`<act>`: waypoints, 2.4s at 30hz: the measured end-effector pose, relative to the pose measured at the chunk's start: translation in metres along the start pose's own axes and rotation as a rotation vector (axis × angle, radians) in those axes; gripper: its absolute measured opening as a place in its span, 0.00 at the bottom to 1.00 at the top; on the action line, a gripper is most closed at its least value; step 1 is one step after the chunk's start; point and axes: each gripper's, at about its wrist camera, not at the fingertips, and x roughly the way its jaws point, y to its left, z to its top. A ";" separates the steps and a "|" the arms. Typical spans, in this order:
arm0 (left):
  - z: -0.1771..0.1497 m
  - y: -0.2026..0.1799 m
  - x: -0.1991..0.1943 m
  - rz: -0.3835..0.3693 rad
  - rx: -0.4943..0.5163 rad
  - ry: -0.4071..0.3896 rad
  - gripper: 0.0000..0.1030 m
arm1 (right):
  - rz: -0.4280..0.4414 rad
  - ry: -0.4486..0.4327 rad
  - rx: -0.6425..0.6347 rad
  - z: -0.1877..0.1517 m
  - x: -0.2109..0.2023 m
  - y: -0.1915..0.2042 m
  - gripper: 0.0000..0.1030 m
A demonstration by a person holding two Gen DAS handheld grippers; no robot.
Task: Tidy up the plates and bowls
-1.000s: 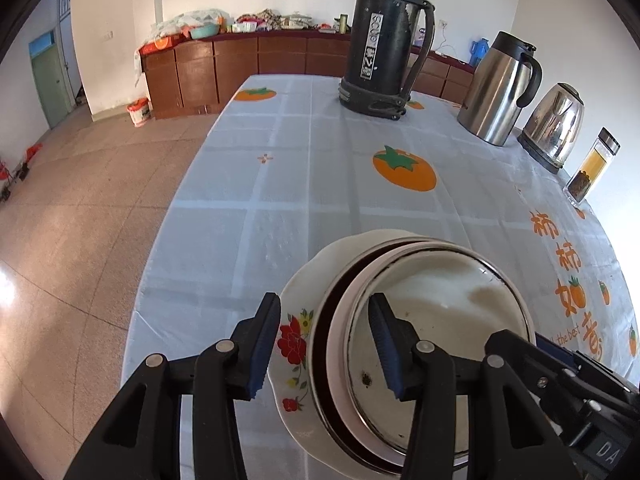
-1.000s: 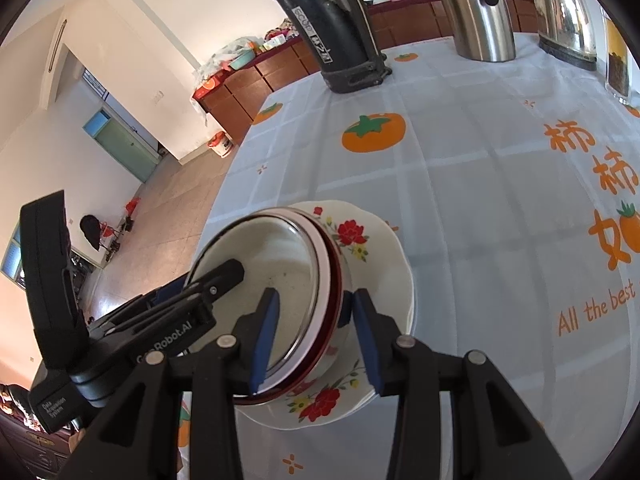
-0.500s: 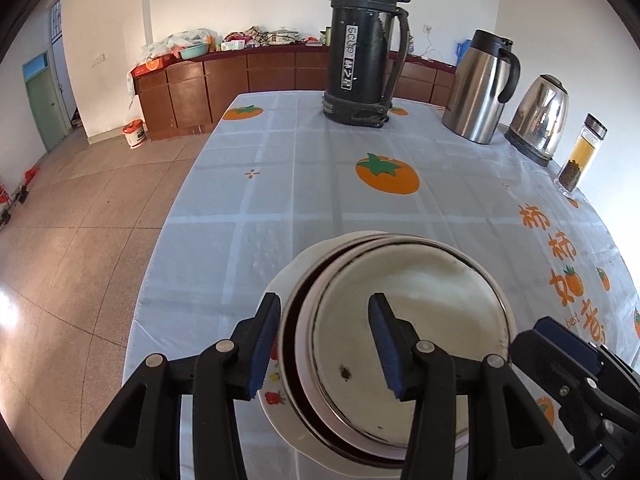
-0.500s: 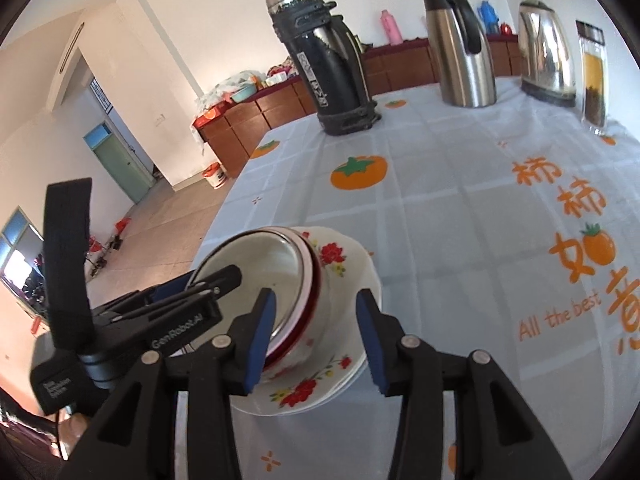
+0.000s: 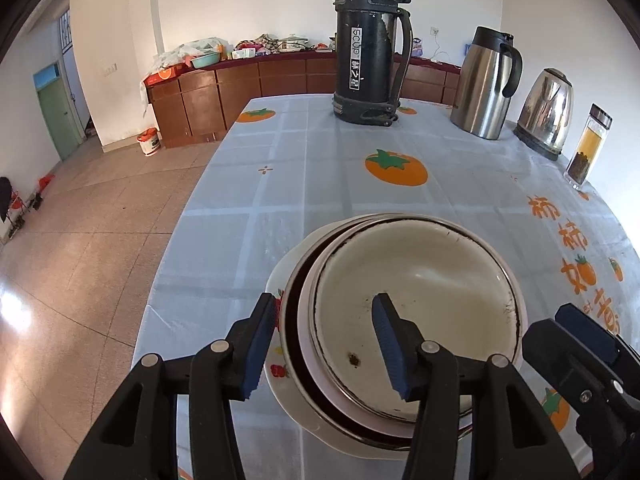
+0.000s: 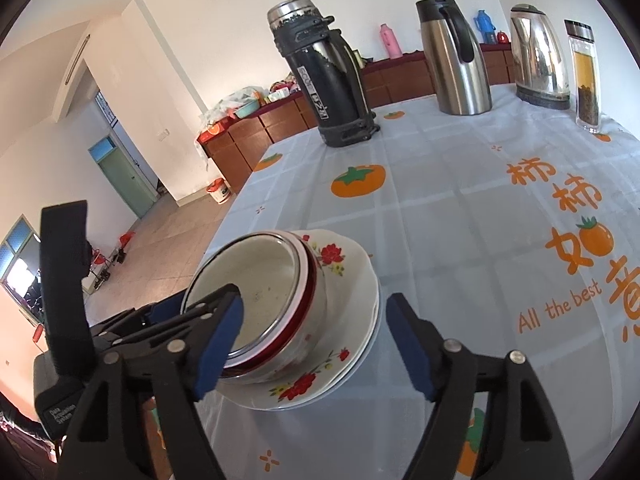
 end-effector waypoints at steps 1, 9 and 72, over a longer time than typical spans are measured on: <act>0.000 0.000 0.000 -0.004 -0.003 0.002 0.51 | -0.002 0.000 0.001 0.000 0.001 -0.001 0.75; -0.003 -0.004 0.001 0.031 0.016 -0.007 0.52 | -0.017 -0.035 -0.017 -0.004 -0.001 -0.010 0.75; -0.074 -0.025 -0.101 0.146 -0.011 -0.315 0.80 | -0.008 -0.248 -0.088 -0.057 -0.093 0.003 0.90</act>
